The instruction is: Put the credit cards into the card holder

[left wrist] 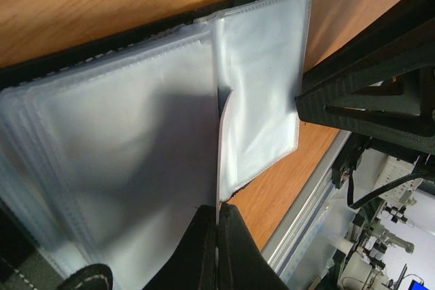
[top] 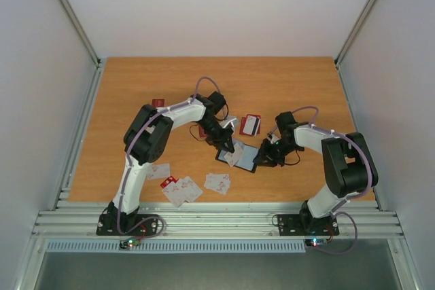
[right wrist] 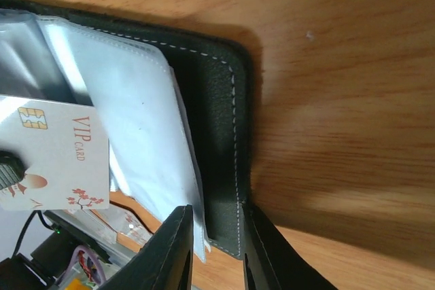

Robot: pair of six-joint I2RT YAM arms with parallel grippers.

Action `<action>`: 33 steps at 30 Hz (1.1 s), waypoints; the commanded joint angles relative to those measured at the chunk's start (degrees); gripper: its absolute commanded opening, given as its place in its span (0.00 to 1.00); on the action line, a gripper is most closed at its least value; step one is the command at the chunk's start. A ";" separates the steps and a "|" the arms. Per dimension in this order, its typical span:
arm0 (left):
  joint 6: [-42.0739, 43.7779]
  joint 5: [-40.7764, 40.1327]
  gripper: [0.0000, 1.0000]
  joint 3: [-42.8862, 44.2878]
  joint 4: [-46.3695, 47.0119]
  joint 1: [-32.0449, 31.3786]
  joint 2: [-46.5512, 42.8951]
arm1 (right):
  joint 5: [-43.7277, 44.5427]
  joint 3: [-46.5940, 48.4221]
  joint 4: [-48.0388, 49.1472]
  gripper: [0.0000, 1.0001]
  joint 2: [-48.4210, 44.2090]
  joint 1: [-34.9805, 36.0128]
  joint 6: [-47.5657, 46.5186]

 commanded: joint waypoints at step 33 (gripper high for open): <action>-10.03 -1.31 0.00 -3.78 15.53 -0.78 1.11 | -1.49 1.36 1.67 0.17 4.47 -0.39 -2.40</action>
